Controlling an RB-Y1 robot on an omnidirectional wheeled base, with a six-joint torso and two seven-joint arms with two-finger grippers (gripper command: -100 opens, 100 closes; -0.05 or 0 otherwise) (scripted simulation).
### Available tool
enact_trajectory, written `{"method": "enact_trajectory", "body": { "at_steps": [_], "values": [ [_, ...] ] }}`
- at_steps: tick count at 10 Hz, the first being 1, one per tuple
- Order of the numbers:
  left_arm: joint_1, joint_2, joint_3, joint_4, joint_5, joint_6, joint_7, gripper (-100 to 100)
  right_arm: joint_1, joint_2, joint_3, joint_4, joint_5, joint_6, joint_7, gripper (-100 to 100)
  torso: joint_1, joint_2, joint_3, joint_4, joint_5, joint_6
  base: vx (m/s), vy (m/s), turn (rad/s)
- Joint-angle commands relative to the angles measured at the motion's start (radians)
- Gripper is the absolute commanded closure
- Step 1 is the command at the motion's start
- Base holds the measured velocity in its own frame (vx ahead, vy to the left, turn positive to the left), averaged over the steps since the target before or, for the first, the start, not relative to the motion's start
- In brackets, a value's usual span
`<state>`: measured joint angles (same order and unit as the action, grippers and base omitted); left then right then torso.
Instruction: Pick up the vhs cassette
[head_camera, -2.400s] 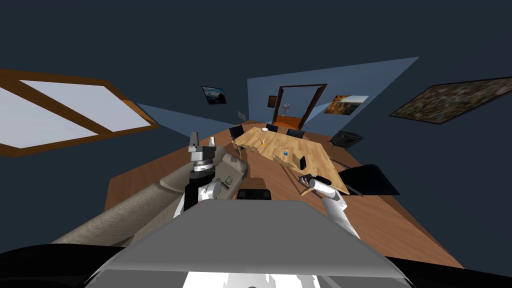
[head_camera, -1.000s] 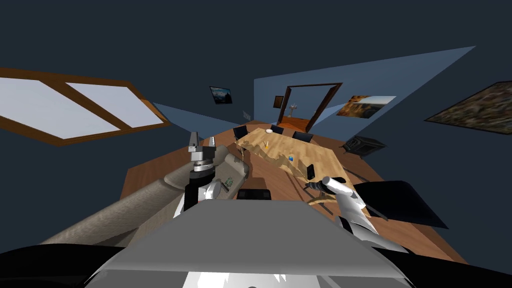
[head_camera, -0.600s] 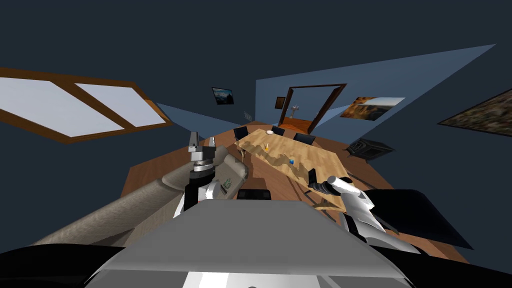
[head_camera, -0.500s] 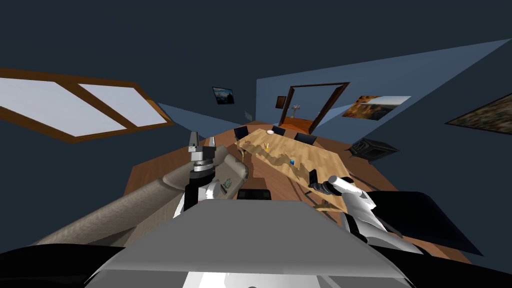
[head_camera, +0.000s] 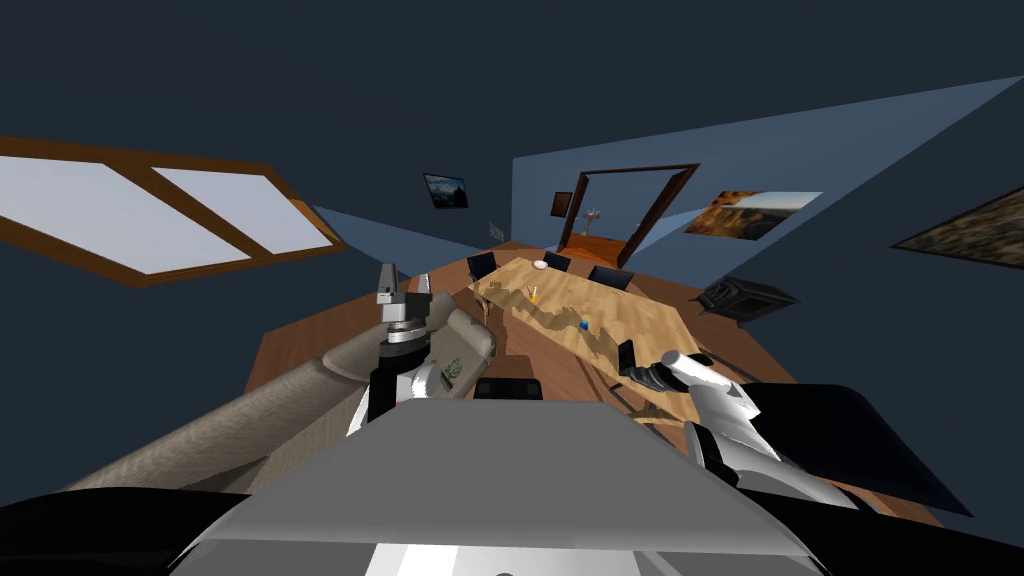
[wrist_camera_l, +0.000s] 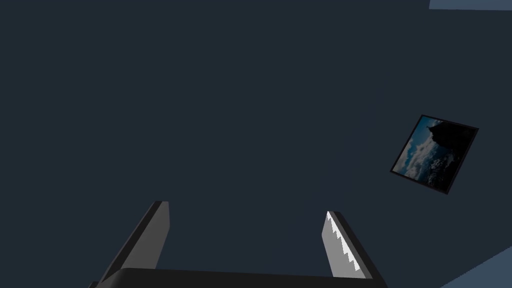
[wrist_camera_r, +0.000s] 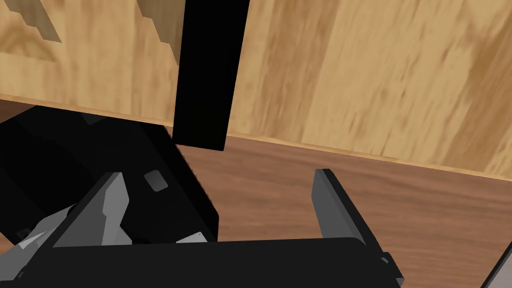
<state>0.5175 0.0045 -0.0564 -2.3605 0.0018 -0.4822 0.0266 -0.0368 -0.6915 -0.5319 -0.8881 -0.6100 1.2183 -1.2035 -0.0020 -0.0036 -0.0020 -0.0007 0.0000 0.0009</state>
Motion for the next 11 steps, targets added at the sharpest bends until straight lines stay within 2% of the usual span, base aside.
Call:
{"method": "enact_trajectory", "body": {
  "at_steps": [1, 2, 4, 5, 7, 8, 11],
  "values": [
    [0.0, 0.0, 0.0, 0.0, 0.0, 0.0, 0.0, 0, 0.0, -0.001, 0.0, 0.0, 0.0, 0.002, -0.002, -100, 0.0, 0.0, 0.0, 0.0, 0.0, 0.0, 0.029, -0.024, 0.032],
    [0.0, 0.0, 0.0, 0.0, 0.0, 0.0, 0.0, 0, -0.01, -0.022, -0.006, 0.022, -0.014, 0.033, -0.028, -100, 0.001, 0.001, 0.0, 0.0, 0.0, -0.001, 0.022, -0.024, 0.073],
    [0.0, 0.0, 0.0, 0.0, 0.0, 0.0, 0.0, 0, -0.01, -0.022, -0.006, 0.022, -0.014, 0.033, -0.028, -100, -0.001, 0.0, 0.0, 0.0, 0.0, 0.0, 0.05, -0.039, 0.019],
    [0.0, 0.0, 0.0, 0.0, 0.0, 0.0, 0.0, 0, -0.018, -0.042, -0.01, 0.042, -0.026, 0.061, -0.052, -100, 0.0, 0.0, 0.0, 0.0, 0.0, -0.001, 0.056, -0.05, 0.085],
    [0.0, 0.0, 0.0, 0.0, 0.0, 0.0, 0.0, 0, -0.018, -0.042, -0.01, 0.042, -0.026, 0.061, -0.052, -100, 0.0, 0.001, 0.0, 0.0, 0.0, -0.001, 0.03, -0.022, 0.0],
    [0.0, 0.0, 0.0, 0.0, 0.0, 0.0, 0.0, 0, -0.025, -0.06, -0.014, 0.058, -0.037, 0.084, -0.072, -100, 0.001, 0.001, 0.0, 0.0, 0.0, 0.0, 0.055, -0.048, 0.062],
    [0.0, 0.0, 0.0, 0.0, 0.0, 0.0, 0.0, 0, -0.025, -0.06, -0.014, 0.058, -0.037, 0.084, -0.072, -100, 0.001, 0.002, 0.001, 0.0, 0.0, 0.0, 0.02, -0.015, -0.003]
  ]
}}
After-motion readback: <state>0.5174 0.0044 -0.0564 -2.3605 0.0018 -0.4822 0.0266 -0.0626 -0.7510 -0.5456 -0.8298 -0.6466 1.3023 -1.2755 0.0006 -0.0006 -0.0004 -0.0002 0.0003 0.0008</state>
